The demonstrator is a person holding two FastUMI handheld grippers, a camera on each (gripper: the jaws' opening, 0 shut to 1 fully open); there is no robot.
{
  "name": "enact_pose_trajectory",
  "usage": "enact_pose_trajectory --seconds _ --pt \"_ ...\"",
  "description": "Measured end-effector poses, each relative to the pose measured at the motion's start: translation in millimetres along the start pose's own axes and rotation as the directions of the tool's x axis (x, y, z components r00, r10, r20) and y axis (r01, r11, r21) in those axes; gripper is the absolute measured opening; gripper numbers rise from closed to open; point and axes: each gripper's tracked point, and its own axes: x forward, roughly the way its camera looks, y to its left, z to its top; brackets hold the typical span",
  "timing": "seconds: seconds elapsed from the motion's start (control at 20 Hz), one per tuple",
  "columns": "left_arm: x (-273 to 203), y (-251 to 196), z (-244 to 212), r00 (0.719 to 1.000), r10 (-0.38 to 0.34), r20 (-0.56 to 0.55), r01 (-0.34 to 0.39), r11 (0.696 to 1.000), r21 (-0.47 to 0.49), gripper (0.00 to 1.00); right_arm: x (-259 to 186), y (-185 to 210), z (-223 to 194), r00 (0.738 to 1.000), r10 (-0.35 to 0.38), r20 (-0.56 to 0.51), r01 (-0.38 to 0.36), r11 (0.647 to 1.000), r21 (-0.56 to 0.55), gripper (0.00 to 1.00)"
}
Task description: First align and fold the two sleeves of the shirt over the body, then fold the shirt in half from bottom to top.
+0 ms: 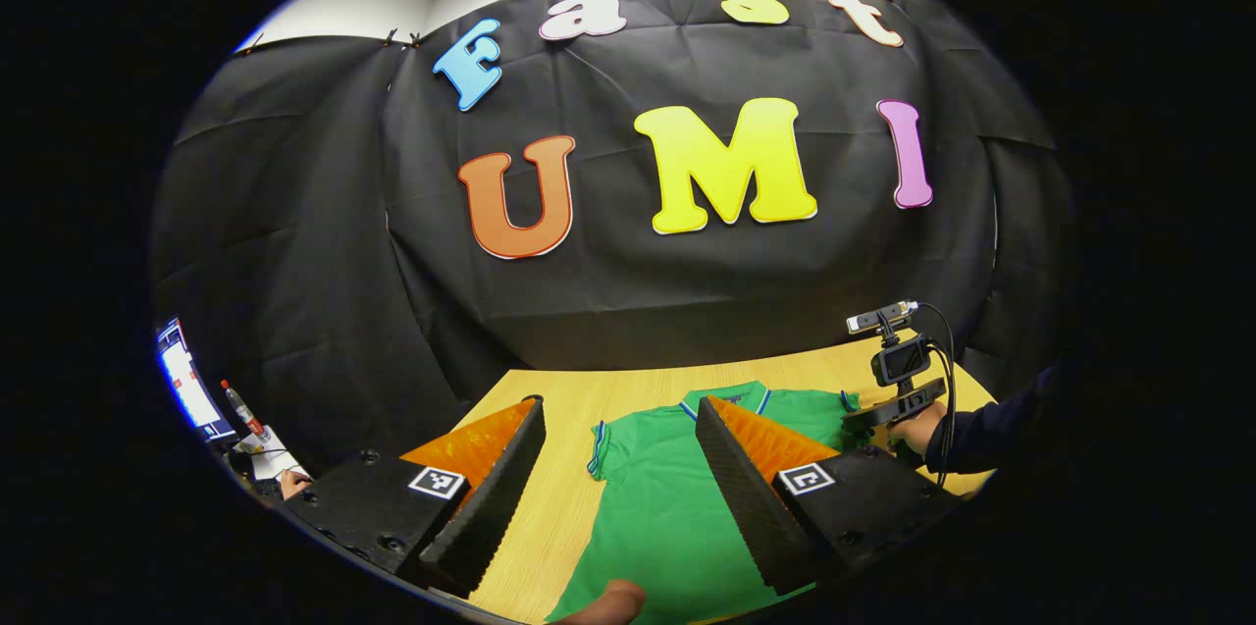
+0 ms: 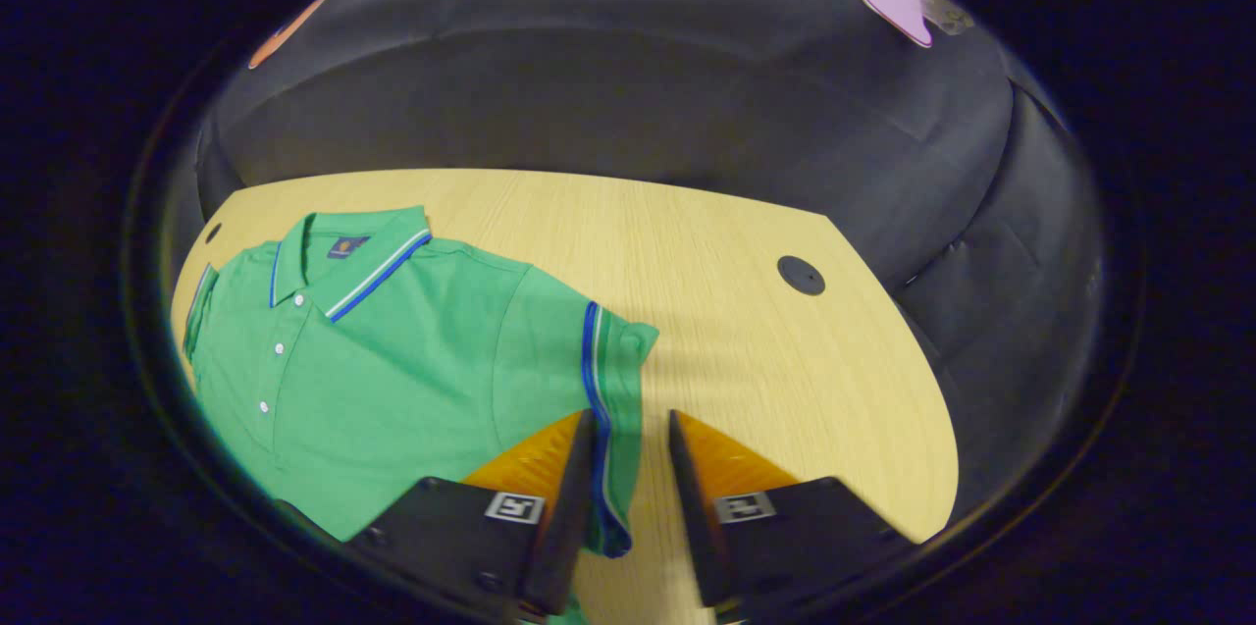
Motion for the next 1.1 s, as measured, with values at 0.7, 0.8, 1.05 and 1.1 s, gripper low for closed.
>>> enact_pose_trajectory --seconds 0.7,0.8,1.05,1.1 --pt "-4.7 9.9 -9.1 0.999 0.007 -0.032 -0.008 1.0 -0.018 1.0 -15.2 1.4 20.6 0.999 0.028 0.042 -0.029 0.999 0.015 0.03" --pt "-5.0 10.1 -8.8 1.0 0.007 -0.03 -0.007 1.0 -0.019 1.0 -24.9 1.9 29.7 0.997 0.045 0.062 -0.047 0.999 0.019 0.03" --pt "-8.2 15.9 -5.5 1.0 0.008 -0.018 -0.008 0.999 -0.034 1.0 -46.6 22.0 46.4 0.988 0.113 0.104 -0.114 0.993 0.005 0.03" --pt "-9.4 18.2 -5.7 1.0 0.011 -0.016 -0.012 0.999 -0.036 1.0 -50.3 29.2 49.1 0.985 0.129 0.113 -0.13 0.992 -0.002 0.03"
